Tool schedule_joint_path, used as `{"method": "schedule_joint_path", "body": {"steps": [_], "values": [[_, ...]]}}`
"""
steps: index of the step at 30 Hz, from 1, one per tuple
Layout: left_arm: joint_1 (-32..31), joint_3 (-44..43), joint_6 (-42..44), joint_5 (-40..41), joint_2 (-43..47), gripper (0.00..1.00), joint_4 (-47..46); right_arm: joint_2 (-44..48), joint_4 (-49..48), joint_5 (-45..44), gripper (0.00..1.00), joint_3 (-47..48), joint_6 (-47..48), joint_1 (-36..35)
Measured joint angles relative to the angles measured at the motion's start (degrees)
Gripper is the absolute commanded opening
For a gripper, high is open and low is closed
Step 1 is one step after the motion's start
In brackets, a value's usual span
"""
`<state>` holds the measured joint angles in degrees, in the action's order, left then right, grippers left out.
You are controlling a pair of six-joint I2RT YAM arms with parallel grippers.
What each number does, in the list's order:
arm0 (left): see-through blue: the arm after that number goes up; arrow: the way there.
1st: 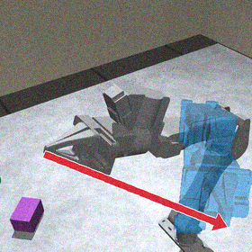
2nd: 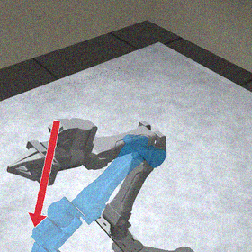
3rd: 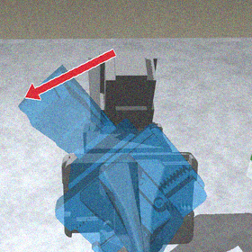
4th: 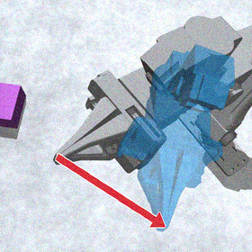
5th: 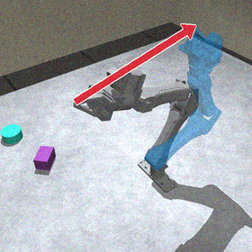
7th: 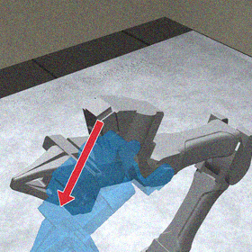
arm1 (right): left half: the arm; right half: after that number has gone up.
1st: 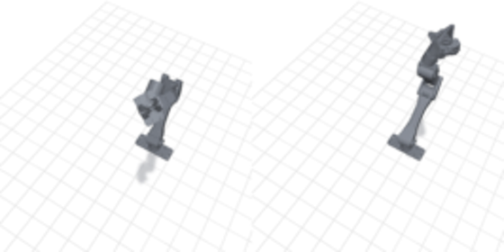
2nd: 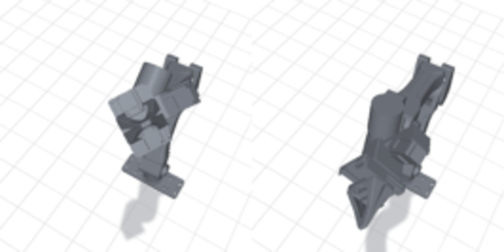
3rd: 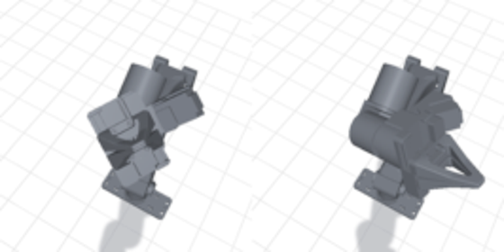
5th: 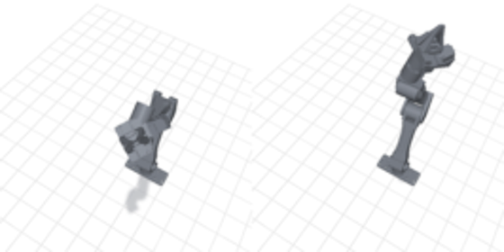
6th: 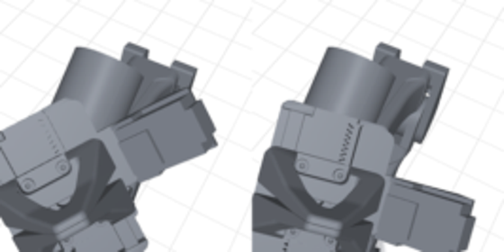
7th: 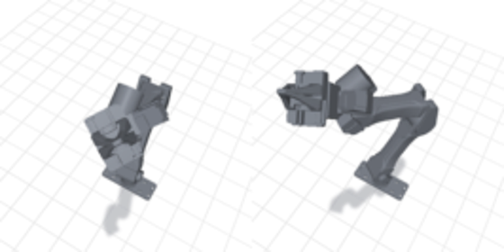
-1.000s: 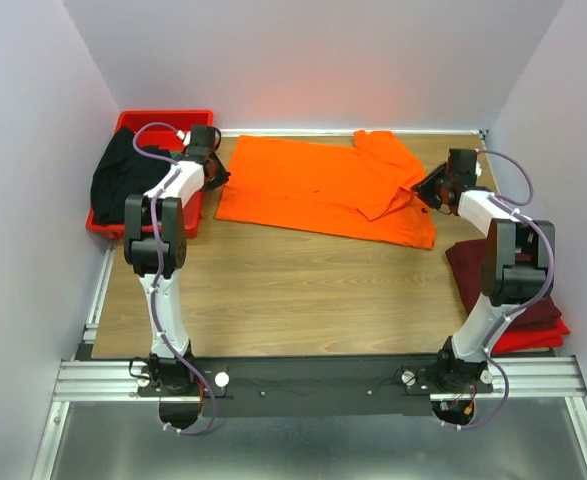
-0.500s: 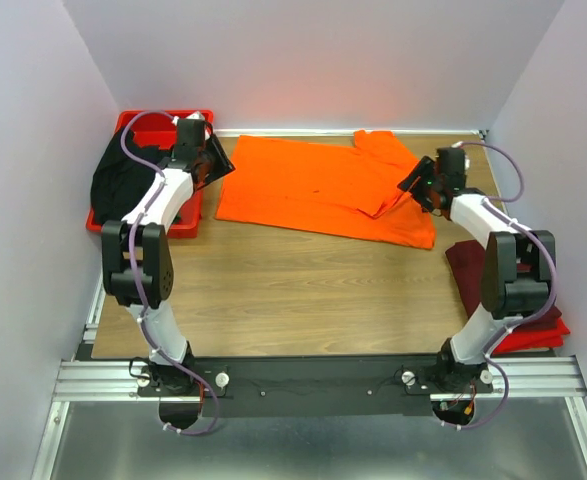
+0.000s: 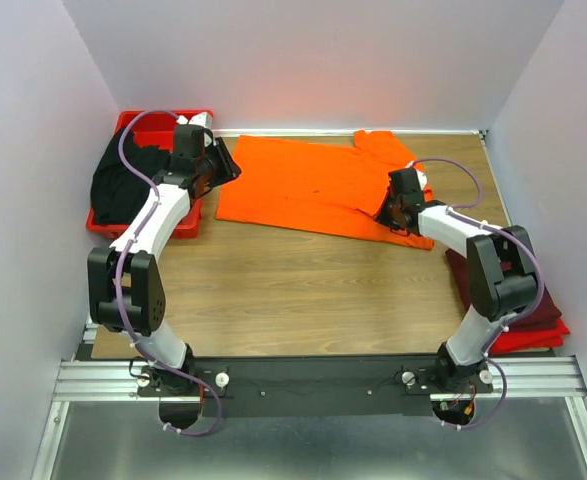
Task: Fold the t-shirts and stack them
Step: Fold the tshirt
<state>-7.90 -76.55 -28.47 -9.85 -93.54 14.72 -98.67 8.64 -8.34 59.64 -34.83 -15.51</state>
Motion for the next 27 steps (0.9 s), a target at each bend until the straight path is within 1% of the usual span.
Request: {"method": "schedule_joint_path", "body": {"steps": [6,12,20,27], "values": [[0.0,1.3,0.2,-1.6,0.0,0.45,-0.3,-3.5,0.3,-1.7,0.3,1.4,0.3,-1.8],[0.0,1.3,0.2,-2.1,0.0,0.45,-0.5,-5.7,0.9,-3.4,0.3,3.9,0.7,-1.9],[0.0,1.3,0.2,-2.6,-0.1,0.45,-0.5,-10.7,1.1,-5.8,0.3,11.1,2.0,-1.9],[0.0,1.3,0.2,-2.7,-0.3,0.44,-0.5,-16.2,1.3,-6.1,0.31,17.4,2.4,-1.9]]}}
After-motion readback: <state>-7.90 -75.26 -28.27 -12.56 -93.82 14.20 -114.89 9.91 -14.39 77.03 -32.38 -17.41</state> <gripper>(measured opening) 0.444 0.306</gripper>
